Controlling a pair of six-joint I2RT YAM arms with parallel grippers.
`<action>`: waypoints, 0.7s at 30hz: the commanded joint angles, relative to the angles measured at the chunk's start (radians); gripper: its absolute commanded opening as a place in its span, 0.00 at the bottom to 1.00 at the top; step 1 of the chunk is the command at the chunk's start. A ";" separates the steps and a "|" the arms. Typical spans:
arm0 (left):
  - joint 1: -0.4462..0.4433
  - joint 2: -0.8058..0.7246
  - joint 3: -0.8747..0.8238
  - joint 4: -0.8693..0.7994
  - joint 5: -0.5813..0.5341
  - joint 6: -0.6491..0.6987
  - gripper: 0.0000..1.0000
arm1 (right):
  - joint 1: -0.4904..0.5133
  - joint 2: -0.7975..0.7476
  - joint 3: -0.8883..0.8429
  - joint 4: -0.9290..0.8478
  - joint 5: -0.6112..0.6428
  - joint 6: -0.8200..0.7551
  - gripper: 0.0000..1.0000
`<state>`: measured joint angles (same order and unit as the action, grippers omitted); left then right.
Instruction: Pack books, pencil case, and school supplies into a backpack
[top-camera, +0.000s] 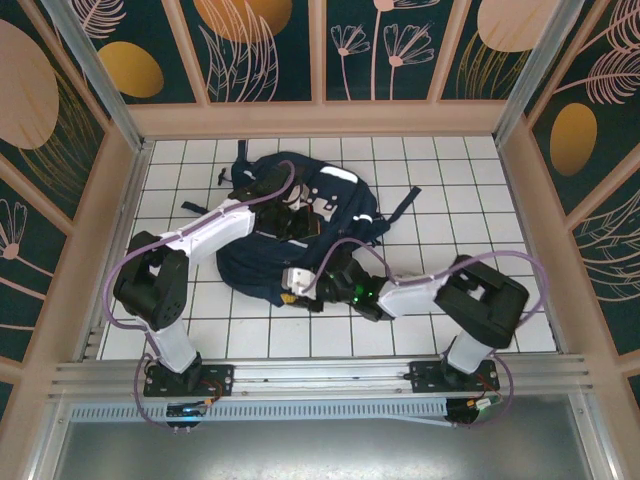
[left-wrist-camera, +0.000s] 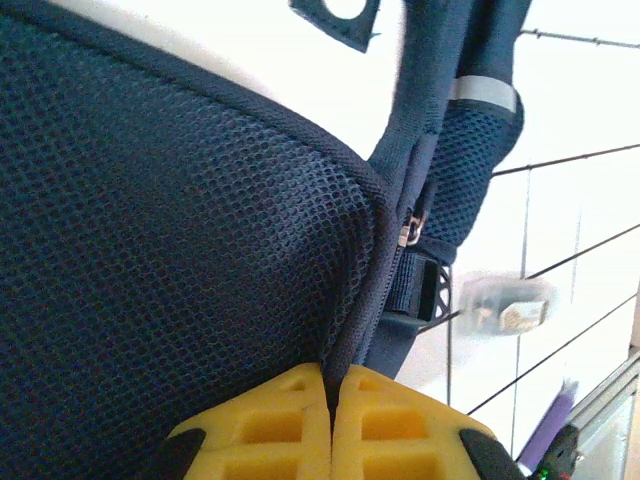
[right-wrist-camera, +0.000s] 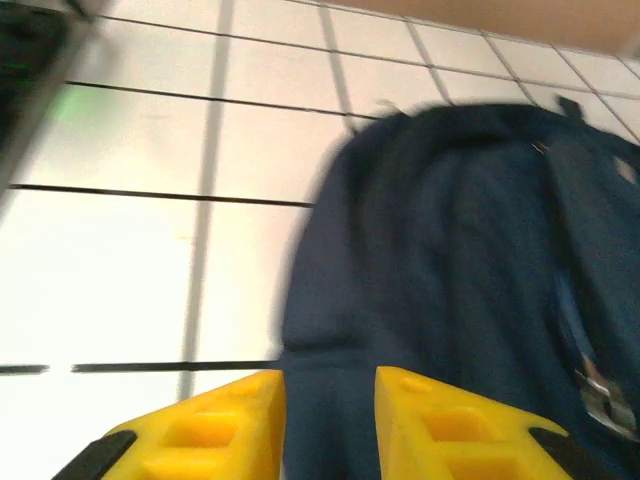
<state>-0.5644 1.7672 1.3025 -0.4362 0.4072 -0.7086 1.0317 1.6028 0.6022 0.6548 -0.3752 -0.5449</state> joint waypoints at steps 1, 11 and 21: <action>0.018 -0.029 0.014 0.114 0.023 -0.031 0.00 | -0.022 -0.156 -0.048 -0.129 -0.110 -0.140 0.31; 0.024 -0.086 -0.013 0.104 0.122 -0.005 0.00 | -0.386 -0.355 -0.090 -0.103 -0.189 -0.267 0.39; 0.023 -0.083 -0.026 0.119 0.199 -0.015 0.00 | -0.401 -0.145 0.041 -0.052 -0.280 -0.319 0.45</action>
<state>-0.5385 1.7306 1.2739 -0.3847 0.5102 -0.7090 0.6193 1.4143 0.6117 0.5564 -0.6117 -0.8391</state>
